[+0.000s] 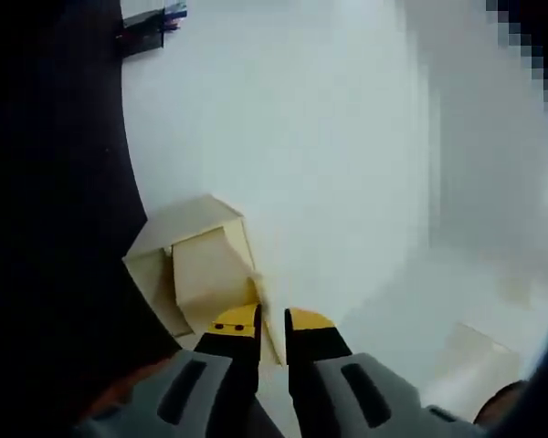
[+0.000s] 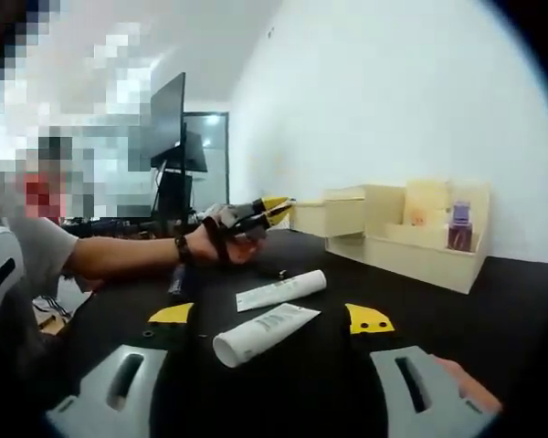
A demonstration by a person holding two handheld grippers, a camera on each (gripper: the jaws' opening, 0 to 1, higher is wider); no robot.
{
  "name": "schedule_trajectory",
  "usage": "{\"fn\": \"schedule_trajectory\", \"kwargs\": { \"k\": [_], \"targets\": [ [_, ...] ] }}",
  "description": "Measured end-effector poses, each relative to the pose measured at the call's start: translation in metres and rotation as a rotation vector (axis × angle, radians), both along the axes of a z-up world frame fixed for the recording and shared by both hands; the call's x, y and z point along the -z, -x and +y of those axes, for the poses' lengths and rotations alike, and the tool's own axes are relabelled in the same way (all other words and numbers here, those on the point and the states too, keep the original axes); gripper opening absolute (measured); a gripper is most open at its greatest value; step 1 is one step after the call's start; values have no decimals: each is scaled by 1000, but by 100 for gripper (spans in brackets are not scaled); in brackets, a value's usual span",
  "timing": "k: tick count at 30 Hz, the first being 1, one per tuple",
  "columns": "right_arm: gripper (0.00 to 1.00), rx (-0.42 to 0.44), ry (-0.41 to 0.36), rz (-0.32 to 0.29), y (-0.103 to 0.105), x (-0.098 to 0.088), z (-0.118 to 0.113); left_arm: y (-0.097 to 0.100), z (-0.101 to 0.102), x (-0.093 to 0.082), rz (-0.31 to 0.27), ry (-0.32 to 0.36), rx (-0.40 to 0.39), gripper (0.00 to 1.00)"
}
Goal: Open the drawer, pick up the cosmetic bottles from the table one by one, place them into the drawer, release the gripper, close the drawer, and move the gripper away
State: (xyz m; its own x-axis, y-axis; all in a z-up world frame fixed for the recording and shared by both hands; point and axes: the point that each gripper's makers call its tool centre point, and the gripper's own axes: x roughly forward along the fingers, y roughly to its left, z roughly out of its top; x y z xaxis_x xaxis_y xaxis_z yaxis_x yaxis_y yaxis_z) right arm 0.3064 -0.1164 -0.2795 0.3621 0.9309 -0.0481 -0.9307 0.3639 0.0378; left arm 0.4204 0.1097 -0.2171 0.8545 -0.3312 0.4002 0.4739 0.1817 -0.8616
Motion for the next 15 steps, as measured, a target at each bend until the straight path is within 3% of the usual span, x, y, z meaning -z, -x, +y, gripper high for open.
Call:
{"fn": "schedule_trajectory", "kwargs": {
  "k": [15],
  "targets": [
    [58, 1, 2, -5, 0, -1, -1, 14, 1, -1, 15, -11, 18, 13]
  ]
}}
